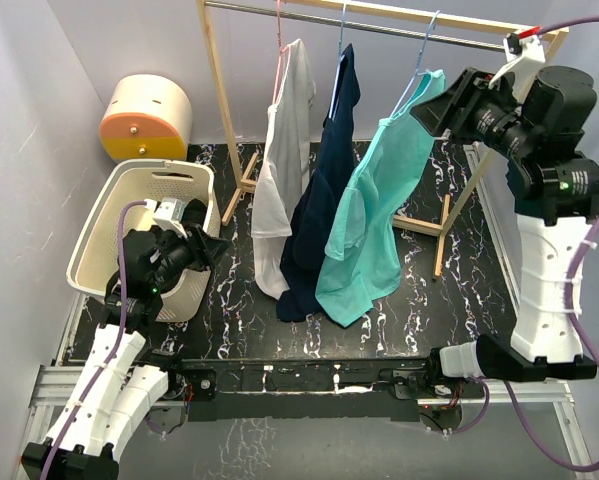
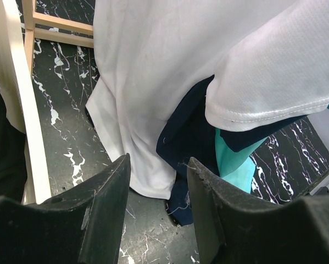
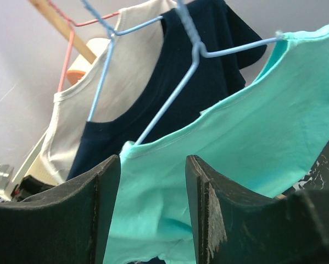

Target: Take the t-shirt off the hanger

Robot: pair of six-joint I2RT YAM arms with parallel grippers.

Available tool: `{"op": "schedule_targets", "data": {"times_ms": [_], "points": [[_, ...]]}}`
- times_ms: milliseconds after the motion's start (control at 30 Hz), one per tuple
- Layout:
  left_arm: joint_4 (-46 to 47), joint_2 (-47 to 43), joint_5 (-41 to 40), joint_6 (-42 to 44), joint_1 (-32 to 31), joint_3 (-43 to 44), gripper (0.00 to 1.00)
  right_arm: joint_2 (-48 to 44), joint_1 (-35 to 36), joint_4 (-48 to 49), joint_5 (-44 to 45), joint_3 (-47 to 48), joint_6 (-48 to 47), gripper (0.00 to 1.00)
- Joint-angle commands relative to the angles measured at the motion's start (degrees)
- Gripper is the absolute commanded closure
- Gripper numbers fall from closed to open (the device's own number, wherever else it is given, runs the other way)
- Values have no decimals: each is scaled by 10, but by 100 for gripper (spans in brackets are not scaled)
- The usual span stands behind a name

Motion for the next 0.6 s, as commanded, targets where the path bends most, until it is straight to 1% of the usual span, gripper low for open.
{"op": "schedule_targets", "data": {"times_ms": [0, 300, 567], "points": [[7, -9, 0, -3, 0, 6, 56, 23, -1, 35, 42, 20, 10, 48], [8, -7, -1, -3, 0, 7, 57, 65, 5, 68, 34, 35, 23, 50], [9, -7, -4, -3, 0, 5, 56, 78, 46, 98, 58, 28, 31, 51]]}}
